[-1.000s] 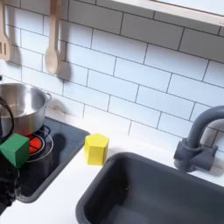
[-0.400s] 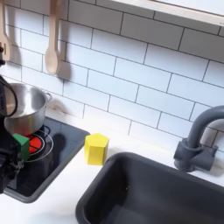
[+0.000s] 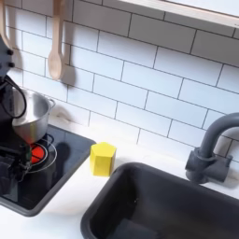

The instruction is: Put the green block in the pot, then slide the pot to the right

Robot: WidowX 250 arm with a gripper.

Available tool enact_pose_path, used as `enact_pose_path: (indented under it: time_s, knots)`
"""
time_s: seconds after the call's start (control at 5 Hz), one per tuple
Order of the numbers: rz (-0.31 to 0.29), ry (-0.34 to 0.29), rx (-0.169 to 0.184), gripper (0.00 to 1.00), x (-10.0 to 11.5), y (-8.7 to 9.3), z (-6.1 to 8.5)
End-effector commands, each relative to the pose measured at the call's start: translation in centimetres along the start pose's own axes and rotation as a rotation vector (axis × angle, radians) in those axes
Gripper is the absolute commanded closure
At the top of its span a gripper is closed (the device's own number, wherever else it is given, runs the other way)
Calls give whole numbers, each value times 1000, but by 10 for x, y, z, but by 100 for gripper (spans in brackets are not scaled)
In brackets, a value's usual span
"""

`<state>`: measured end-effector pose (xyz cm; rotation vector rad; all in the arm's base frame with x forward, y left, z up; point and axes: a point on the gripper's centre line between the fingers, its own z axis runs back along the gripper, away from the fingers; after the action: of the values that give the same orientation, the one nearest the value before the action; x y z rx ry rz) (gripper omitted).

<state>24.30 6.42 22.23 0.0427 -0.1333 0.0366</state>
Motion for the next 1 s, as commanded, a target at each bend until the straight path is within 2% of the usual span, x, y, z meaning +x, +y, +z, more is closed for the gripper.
enact_pose_path:
  time_s: [0.0,0.8]
  knots:
    - [8,-16,13,0,25,16,-2]
    - [35,-29,30,0,64,32,-13]
